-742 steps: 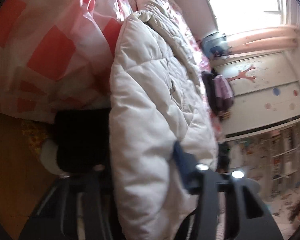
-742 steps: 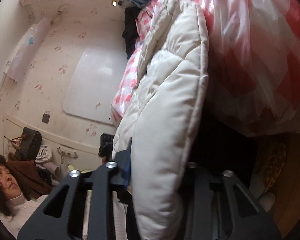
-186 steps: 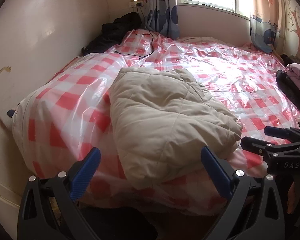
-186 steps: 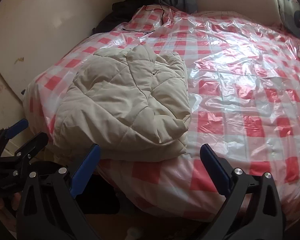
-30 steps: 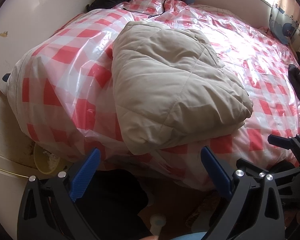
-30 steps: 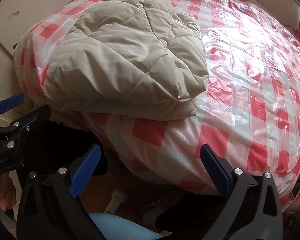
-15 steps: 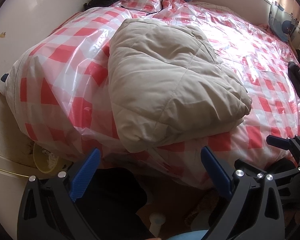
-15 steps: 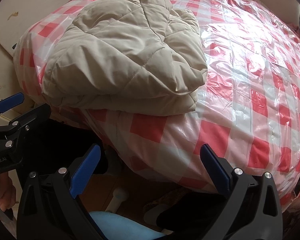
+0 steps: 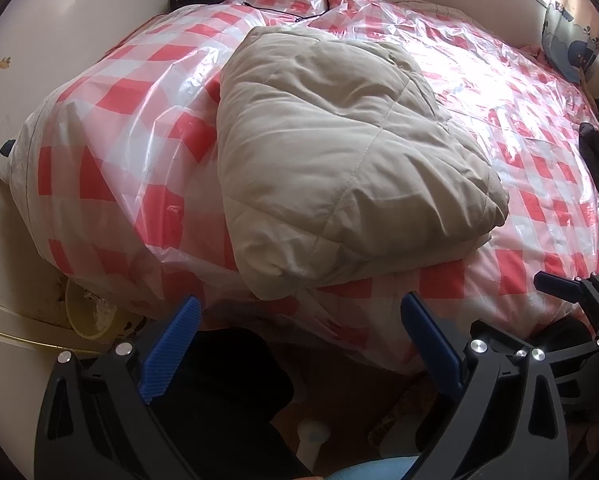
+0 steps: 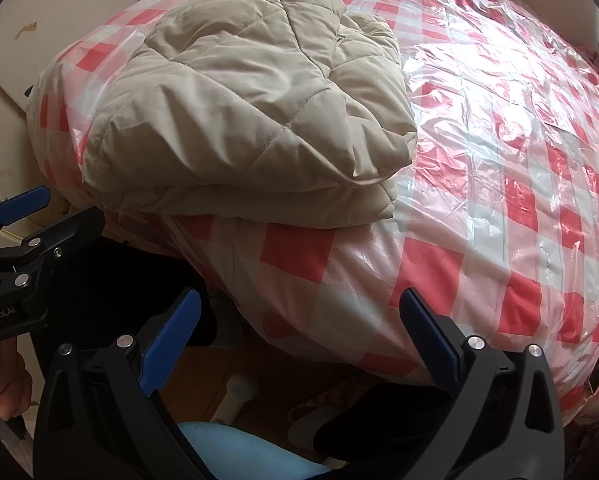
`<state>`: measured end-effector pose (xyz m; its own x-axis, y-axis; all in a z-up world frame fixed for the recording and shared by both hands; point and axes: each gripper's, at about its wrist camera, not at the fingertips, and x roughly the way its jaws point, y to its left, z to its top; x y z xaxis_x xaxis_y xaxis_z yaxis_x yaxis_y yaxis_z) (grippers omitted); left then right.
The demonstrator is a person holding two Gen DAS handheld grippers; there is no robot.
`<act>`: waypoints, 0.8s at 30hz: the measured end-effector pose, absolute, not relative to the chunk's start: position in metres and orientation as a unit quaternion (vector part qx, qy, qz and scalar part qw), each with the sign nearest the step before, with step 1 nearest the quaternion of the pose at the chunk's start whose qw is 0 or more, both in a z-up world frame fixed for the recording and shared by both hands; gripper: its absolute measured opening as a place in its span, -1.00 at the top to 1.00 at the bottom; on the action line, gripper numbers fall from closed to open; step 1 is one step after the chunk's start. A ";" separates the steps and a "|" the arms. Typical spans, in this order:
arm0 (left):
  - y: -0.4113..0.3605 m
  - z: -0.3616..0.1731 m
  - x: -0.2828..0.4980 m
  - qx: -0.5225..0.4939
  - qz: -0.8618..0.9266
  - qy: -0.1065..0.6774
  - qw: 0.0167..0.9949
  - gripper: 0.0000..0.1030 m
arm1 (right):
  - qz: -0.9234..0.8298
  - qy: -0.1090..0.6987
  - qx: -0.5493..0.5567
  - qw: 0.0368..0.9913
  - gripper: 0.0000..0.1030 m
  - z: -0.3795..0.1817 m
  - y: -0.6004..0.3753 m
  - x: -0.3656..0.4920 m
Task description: Fold large clothes
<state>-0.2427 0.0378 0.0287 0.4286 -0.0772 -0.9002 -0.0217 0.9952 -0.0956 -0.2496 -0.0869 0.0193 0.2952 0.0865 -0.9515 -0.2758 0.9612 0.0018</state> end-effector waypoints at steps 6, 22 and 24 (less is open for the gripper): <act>0.036 0.027 -0.242 -0.040 -0.011 0.541 0.840 -0.87 | 0.113 0.583 -0.081 0.801 -0.86 0.019 -0.087 -0.249; 0.038 0.023 -0.239 -0.054 -0.013 0.548 0.834 -0.87 | 0.111 0.582 -0.081 0.801 -0.86 0.017 -0.087 -0.249; 0.039 0.022 -0.238 -0.055 -0.011 0.550 0.833 -0.87 | 0.110 0.583 -0.081 0.801 -0.86 0.016 -0.087 -0.250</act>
<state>-0.2384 0.0386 0.0223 0.3954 -0.0797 -0.9150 -0.0417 0.9936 -0.1046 -0.2496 -0.0875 0.0165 0.2969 0.0820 -0.9514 -0.2710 0.9626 -0.0016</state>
